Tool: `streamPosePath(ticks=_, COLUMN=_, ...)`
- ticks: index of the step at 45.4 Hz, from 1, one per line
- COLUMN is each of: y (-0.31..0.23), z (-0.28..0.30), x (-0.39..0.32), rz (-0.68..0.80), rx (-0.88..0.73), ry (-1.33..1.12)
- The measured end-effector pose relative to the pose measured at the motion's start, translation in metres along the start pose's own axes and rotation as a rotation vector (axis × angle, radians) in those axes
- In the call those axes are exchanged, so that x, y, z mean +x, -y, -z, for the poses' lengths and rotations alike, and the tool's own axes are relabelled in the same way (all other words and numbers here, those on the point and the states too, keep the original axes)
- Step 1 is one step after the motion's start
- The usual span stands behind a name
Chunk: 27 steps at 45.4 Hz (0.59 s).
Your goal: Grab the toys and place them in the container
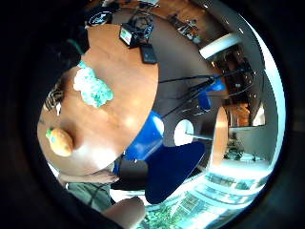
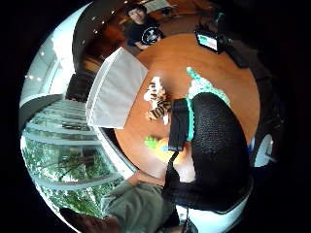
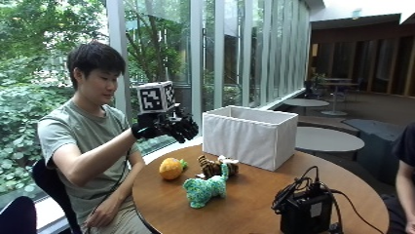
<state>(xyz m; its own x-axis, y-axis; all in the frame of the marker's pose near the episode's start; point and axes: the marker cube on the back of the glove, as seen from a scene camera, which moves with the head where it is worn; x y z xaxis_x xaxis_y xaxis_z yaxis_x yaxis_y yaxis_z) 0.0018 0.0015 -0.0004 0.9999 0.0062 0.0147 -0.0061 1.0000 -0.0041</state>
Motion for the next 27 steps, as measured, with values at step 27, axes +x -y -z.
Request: streamPosePath(ticks=27, y=0.026, z=-0.019, x=0.007, rz=-0.067, rx=-0.154, ry=0.129)
